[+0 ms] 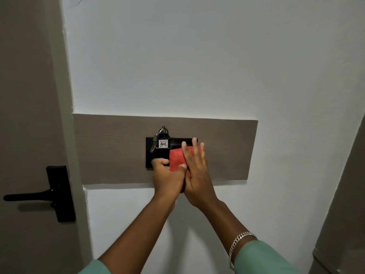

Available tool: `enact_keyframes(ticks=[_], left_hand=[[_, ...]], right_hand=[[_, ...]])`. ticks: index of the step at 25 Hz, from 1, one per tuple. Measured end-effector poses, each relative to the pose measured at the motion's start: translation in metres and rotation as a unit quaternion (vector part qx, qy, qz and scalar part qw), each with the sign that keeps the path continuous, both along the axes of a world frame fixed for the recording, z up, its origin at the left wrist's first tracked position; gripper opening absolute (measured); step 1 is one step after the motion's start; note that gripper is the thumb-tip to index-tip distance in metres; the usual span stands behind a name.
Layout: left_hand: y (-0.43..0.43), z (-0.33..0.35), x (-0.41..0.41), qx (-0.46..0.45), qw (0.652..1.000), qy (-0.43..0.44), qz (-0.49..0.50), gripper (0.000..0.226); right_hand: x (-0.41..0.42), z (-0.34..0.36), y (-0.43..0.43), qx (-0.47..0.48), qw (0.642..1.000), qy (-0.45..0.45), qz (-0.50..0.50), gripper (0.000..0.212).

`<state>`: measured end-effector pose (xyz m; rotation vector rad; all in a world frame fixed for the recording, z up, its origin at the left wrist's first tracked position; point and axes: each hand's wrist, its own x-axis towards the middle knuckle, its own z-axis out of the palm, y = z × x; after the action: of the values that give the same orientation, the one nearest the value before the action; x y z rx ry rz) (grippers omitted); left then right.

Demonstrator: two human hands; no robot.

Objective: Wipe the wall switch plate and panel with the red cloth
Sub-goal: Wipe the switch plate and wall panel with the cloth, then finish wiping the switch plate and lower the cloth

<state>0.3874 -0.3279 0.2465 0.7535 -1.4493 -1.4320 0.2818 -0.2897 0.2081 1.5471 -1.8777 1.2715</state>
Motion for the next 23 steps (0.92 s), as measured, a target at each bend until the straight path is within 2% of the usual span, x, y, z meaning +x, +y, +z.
enact_keyframes(ticks=[3,7,10,12,13,15,16,19,21,23], left_hand=[[0.02,-0.01,-0.022,0.086,0.985,-0.002,-0.151,0.033],[0.068,-0.046,-0.08,0.128,0.96,-0.003,-0.248,0.022],[0.113,-0.089,-0.136,0.169,0.934,-0.015,-0.316,0.023],[0.154,-0.127,-0.175,0.203,0.916,-0.038,-0.343,0.023],[0.175,-0.144,-0.193,0.221,0.91,-0.048,-0.347,0.023],[0.224,-0.183,-0.234,0.258,0.899,-0.077,-0.345,0.023],[0.245,-0.199,-0.252,0.268,0.894,-0.099,-0.345,0.023],[0.313,-0.246,-0.314,0.281,0.861,-0.182,-0.384,0.028],[0.35,-0.275,-0.35,0.262,0.847,-0.235,-0.399,0.031],[0.375,-0.299,-0.377,0.242,0.847,-0.272,-0.387,0.028]], right_hand=[[-0.024,-0.017,0.037,-0.027,0.996,-0.07,-0.041,0.059],[-0.067,-0.051,0.114,-0.018,0.963,-0.258,-0.075,0.076],[-0.104,-0.086,0.179,-0.033,0.881,-0.467,-0.065,0.097],[-0.14,-0.114,0.238,-0.049,0.812,-0.579,-0.054,0.085],[-0.158,-0.129,0.267,-0.053,0.794,-0.605,-0.041,0.072],[-0.196,-0.159,0.329,-0.044,0.787,-0.615,-0.037,0.046],[-0.21,-0.169,0.354,-0.045,0.787,-0.613,-0.054,0.04],[-0.264,-0.208,0.426,-0.03,0.78,-0.591,-0.201,0.031],[-0.303,-0.236,0.461,0.029,0.778,-0.563,-0.277,0.026],[-0.334,-0.258,0.482,0.104,0.784,-0.525,-0.315,0.035]])
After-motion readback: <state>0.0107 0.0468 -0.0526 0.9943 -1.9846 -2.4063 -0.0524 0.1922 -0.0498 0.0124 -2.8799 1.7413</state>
